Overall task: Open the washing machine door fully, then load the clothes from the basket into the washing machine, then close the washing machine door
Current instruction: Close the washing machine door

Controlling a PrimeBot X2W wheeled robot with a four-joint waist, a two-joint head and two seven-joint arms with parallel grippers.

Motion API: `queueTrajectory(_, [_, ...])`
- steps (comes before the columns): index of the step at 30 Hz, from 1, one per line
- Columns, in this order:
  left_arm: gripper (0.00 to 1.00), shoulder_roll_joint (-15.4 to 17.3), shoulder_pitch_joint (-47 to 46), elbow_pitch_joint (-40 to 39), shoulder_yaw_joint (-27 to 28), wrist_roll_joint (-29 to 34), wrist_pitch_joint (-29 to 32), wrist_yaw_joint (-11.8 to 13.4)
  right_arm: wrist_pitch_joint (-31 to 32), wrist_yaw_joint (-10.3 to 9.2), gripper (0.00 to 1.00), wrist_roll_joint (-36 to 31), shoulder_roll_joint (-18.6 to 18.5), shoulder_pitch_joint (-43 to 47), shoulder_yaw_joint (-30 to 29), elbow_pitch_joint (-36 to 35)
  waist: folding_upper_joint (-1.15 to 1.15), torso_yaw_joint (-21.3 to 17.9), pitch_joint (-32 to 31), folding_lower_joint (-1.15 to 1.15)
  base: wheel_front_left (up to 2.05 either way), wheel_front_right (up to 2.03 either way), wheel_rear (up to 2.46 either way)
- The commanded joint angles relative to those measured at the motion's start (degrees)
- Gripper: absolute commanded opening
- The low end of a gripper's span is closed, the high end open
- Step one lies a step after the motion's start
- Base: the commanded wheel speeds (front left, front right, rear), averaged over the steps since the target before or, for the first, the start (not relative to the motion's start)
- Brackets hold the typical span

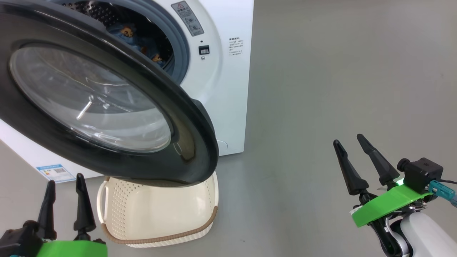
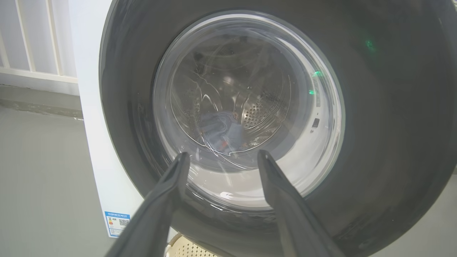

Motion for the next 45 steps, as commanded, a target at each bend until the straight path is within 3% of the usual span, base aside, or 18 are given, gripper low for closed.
queueTrajectory(1, [1.00, 0.8, -1.4, -1.1, 1.9, 0.7, -0.4, -0.2, -0.5, 0.25, 1.00, -1.2, -0.7, -1.0, 0.5, -1.5, 0.00, 0.0, 0.0, 0.00, 0.00, 0.00, 0.00])
queueTrajectory(13, [1.00, 0.3, -1.3, -1.0, 2.3, 1.3, -0.4, -0.6, -0.5, 0.25, 1.00, -1.1, -0.7, -0.9, 0.5, -1.5, 0.00, 0.3, -0.3, 0.00, 0.00, 0.00, 0.00])
queueTrajectory(14, [1.00, 0.2, -1.4, -0.8, 2.3, 1.3, -0.4, -0.7, -0.5, 0.25, 0.76, -1.1, -0.7, -0.8, 0.5, -1.6, 0.00, 0.4, -0.3, 0.00, 0.00, 0.00, 0.00])
queueTrajectory(15, [1.00, 0.2, -1.4, -0.8, 2.3, 1.3, -0.4, -0.7, -0.5, 0.25, 0.76, -1.1, -0.7, -0.8, 0.5, -1.6, 0.00, 0.4, -0.3, 0.00, 0.00, 0.00, 0.00])
queueTrajectory(16, [1.00, 0.1, -1.4, -0.8, 2.3, 1.4, -0.4, -0.7, -0.5, 0.25, 0.49, -1.1, -0.7, -0.9, 0.6, -1.8, 0.00, 0.5, -0.3, 0.00, 0.00, 0.00, 0.00])
queueTrajectory(17, [1.00, 0.1, -1.5, -0.7, 2.3, 1.4, -0.4, -0.8, -0.5, 0.25, 0.36, -1.0, -0.7, -0.9, 0.6, -2.0, 0.00, 0.6, -0.3, 0.00, 0.00, 0.00, 0.00])
queueTrajectory(18, [1.00, 0.0, -1.5, -0.6, 2.4, 1.4, -0.4, -0.8, -0.5, 0.25, 0.02, -1.0, -0.7, -0.9, 0.6, -2.2, 0.00, 0.7, -0.3, 0.00, 0.00, 0.00, 0.00])
queueTrajectory(24, [1.00, -0.1, -1.6, -0.2, 2.7, 1.5, -0.4, -1.1, -0.5, 0.25, 0.00, -1.4, 0.1, -1.0, -1.4, -3.4, 0.00, 1.7, -0.2, 0.00, 0.00, 0.00, 0.00])
queueTrajectory(30, [1.00, -0.6, -2.0, 0.0, 2.5, 1.5, -0.4, -1.4, -0.5, 0.25, 0.00, -1.9, 0.3, -3.0, 0.3, -4.0, 0.00, 3.7, 0.0, 0.00, 0.00, 0.00, 0.00])
queueTrajectory(45, [1.00, -1.7, -1.9, 1.0, 2.2, 1.4, -0.4, -1.8, -0.5, 0.25, 0.00, 0.1, -0.4, -9.5, 4.1, -6.9, 0.00, 12.8, 0.4, 0.00, 0.00, 0.00, 0.00])
